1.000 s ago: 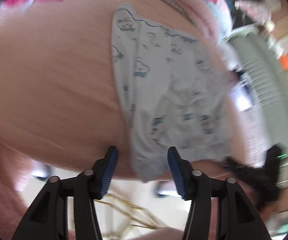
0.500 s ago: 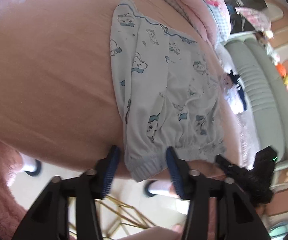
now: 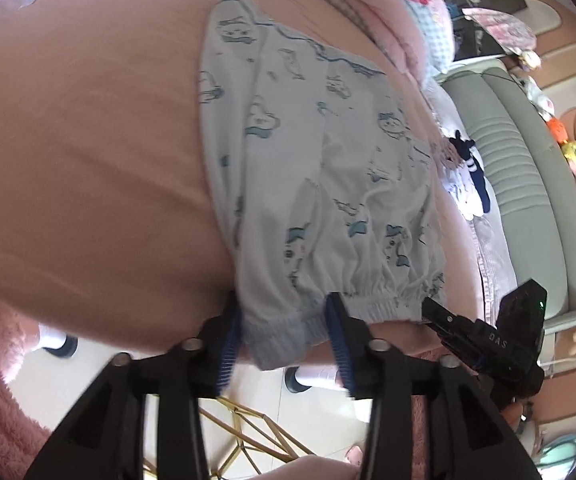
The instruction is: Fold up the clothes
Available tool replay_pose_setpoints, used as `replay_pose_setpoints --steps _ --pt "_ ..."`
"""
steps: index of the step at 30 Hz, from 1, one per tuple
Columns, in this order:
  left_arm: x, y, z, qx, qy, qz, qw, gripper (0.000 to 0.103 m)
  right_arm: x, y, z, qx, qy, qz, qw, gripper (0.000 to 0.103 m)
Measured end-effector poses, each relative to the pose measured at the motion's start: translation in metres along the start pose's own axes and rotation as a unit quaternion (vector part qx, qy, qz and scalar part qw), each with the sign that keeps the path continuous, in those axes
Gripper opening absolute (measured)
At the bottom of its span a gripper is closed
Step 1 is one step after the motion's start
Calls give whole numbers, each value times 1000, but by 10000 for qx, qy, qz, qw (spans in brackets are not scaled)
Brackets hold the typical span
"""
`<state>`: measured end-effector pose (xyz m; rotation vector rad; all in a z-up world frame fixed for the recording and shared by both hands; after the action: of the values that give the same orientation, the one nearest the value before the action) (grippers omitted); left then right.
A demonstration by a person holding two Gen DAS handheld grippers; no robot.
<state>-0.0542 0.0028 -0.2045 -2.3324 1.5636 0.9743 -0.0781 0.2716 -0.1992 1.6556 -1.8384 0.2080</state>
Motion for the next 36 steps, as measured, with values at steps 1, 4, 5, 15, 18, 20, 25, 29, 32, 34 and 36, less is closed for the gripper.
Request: replay_pose_setpoints --steps 1,4,5,15,18,20,25,29,32,34,36 --pt "-2 0 1 -4 18 75 10000 42 1 0 2 11 12 -22 10000 14" --pt "-4 0 -1 -77 250 252 9993 22 5 2 6 35 39 -95 9999 14" --pt "-3 1 -3 -118 323 262 9991 9 8 1 5 -9 11 -154 9999 14" --pt "6 4 -6 40 -261 -172 9995 11 13 -3 3 -6 -304 -319 9990 13" --pt "6 6 5 233 -206 -155 9994 14 10 1 4 14 -143 -196 9997 16" --pt "3 8 9 269 -199 -115 9994 16 8 2 6 13 -85 -172 9998 16" --pt "-1 11 6 303 -286 -133 9990 25 10 13 3 -63 -146 -332 9993 12" --pt "14 4 -13 120 -3 -400 9991 25 20 8 0 -191 -494 -586 9969 11" --pt "17 5 -26 -262 601 -376 9971 25 12 1 -4 -137 -463 -437 9979 11" --pt "18 9 -36 -622 1212 -200 9905 23 6 1 -6 -157 -426 -344 9984 11" --pt "19 10 -35 -502 841 -301 9947 23 4 2 -8 -201 -545 -413 9975 10"
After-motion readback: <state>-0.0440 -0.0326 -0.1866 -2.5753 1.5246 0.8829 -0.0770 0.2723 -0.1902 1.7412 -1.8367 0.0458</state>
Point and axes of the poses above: each gripper's, at about its wrist camera, not at the fingertips, and z roughly the way its jaws point, x to its left, y to its top, the point moved 4 cm from there along z, roughly the way its jaws point, and after that the axes turned 5 degrees about -z, right-handed, at the moved point
